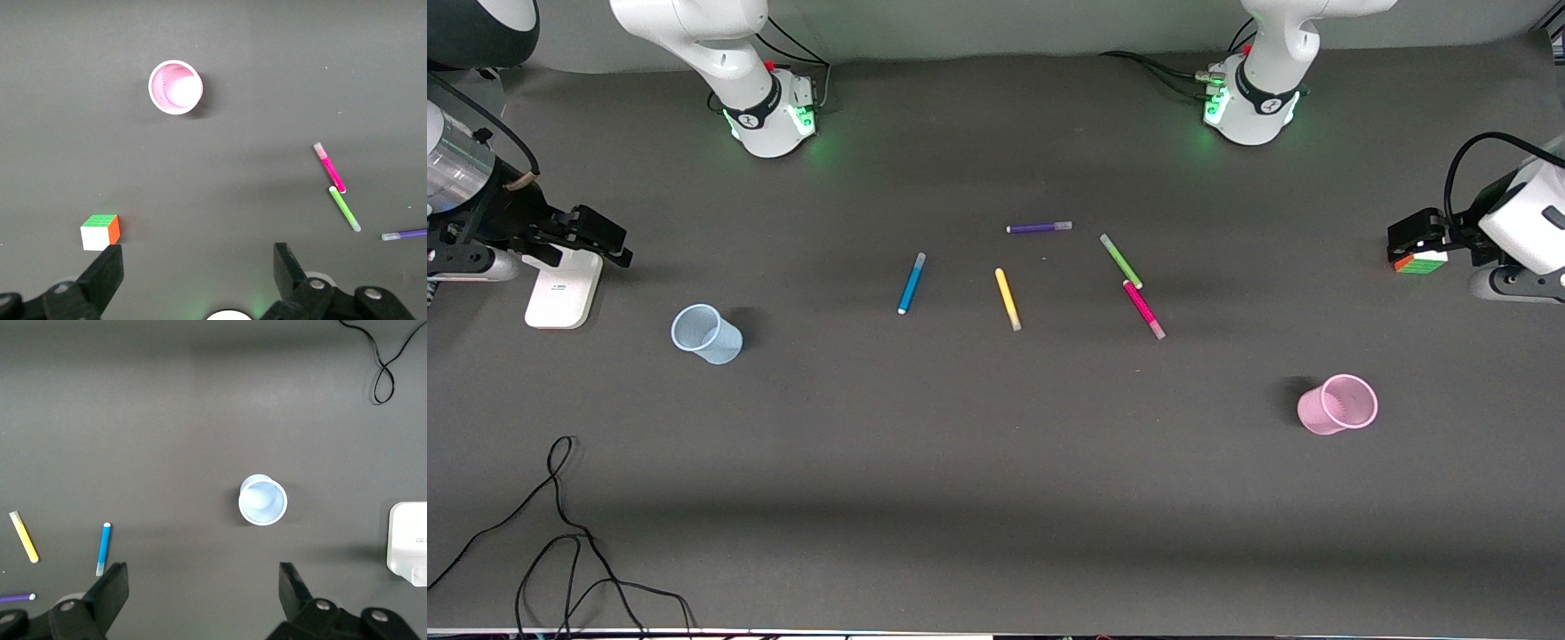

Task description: Place pink and blue markers in matching cups

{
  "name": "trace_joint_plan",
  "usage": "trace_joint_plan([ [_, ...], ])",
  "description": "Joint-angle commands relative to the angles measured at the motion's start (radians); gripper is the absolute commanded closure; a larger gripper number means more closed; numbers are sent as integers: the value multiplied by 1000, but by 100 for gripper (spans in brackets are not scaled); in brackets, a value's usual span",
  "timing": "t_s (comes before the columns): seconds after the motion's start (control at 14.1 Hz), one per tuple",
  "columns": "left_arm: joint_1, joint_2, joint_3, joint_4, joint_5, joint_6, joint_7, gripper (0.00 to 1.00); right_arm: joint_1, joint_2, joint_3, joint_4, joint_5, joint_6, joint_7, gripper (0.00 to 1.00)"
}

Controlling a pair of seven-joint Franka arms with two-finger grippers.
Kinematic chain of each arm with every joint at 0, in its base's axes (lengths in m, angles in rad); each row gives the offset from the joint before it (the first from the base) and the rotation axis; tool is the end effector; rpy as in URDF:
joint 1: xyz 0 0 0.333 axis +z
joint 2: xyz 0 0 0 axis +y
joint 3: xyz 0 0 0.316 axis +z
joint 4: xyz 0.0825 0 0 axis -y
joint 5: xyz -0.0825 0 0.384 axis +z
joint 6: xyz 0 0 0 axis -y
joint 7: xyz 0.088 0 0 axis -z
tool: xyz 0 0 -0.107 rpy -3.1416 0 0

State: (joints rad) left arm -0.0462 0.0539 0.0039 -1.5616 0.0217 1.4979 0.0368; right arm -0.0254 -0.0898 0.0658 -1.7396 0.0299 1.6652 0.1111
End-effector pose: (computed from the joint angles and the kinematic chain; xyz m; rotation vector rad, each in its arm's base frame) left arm 0.5611 -0.0214 0.5928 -3.1116 0.1226 0.1832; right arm 0.5322 0.0259 0.6013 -3.1145 0.1145 -0.0208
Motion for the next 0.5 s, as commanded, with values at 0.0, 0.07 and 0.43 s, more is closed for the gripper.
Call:
trace_joint_plan([
  [0.0,-7,-16,10,-11,-11,-10,0,0,7,-2,2,-1,-8,-15,33,0],
  [0.07,-7,-16,10,-11,-11,-10,0,0,7,-1,0,0,-8,-15,32,0],
  [0.43,-7,-14,10,-11,-11,-10,-1,0,7,8,6,-55,102,-21,70,0],
])
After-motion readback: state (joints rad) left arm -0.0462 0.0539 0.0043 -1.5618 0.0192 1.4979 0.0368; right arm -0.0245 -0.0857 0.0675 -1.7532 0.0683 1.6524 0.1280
